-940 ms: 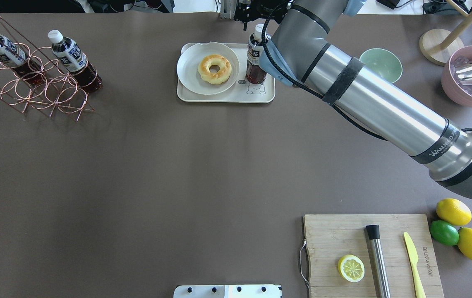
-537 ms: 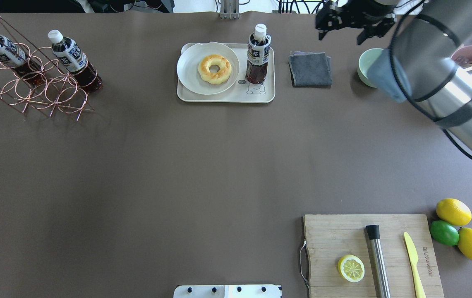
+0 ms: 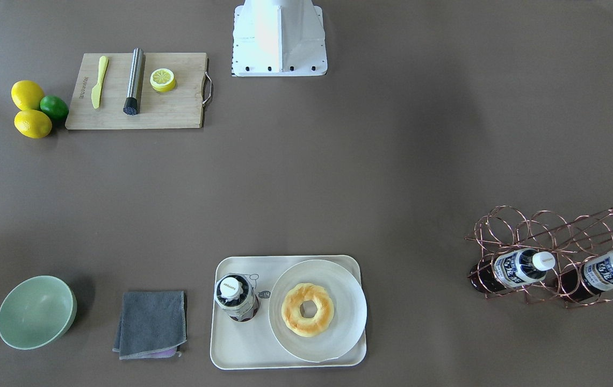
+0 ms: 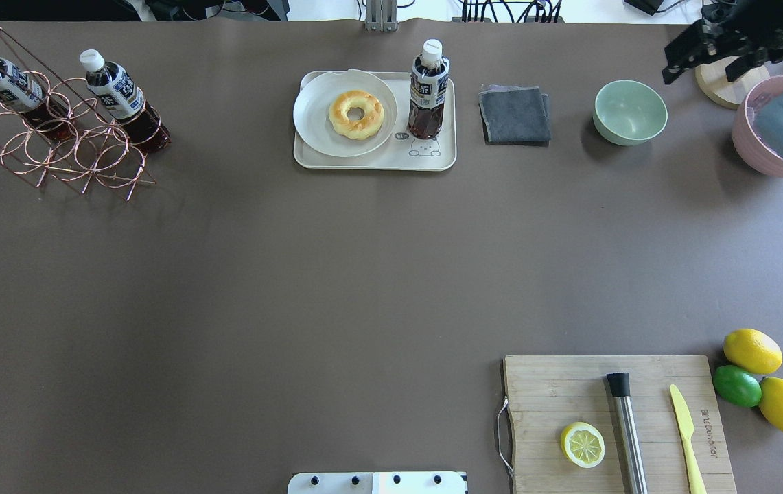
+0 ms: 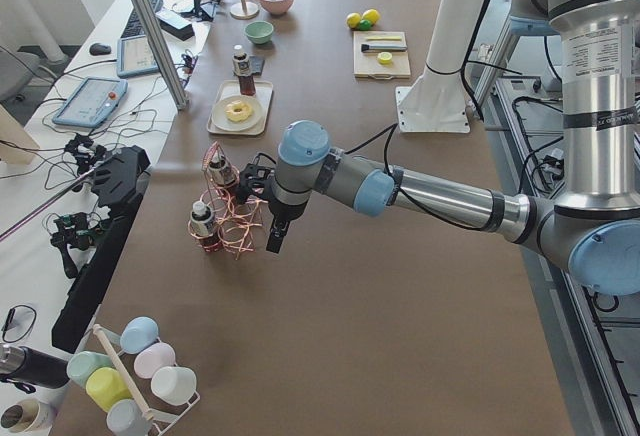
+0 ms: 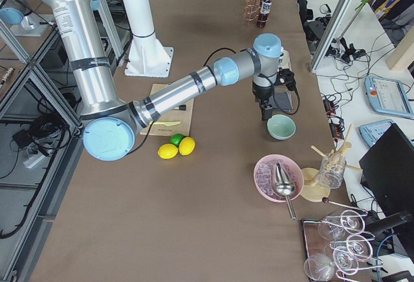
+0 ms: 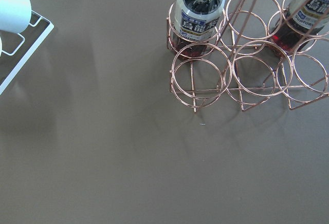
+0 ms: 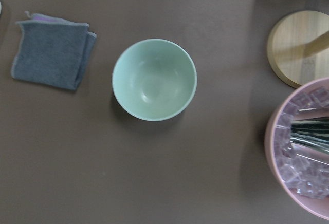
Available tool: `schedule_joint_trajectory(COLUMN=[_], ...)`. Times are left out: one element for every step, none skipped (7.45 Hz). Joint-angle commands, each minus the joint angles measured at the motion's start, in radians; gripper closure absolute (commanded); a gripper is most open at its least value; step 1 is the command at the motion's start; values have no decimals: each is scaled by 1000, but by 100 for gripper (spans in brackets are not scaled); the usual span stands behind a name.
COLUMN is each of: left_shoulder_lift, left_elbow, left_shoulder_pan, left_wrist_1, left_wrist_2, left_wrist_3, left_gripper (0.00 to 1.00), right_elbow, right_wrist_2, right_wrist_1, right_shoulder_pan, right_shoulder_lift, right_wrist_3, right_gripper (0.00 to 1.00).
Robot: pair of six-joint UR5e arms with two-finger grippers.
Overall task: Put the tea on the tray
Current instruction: 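Open the right gripper and withdraw the right arm from the tray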
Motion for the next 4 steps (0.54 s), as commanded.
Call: schedule_joint_trajectory(left_shoulder_lift=[-3,20,23,22], left_elbow=[75,75,80,90], left_shoulder_pan=[-26,-31,-32,-55], left_wrist_1=[3,4,21,40], left_wrist_2=[-3,-41,-49,-53], left_wrist_3=[-4,0,-1,5], left_gripper=[3,3,3,3], right_elbow=[-2,14,25,36], right_wrist_2=[-4,13,5,8], right_wrist_1=[5,14,14,15], right_shoulder_pan=[106,156,175,196], right_shoulder_lift=[-177,-225,-268,-285], right_wrist_3=[-244,-301,-312,-315], right_gripper=[0,0,0,0])
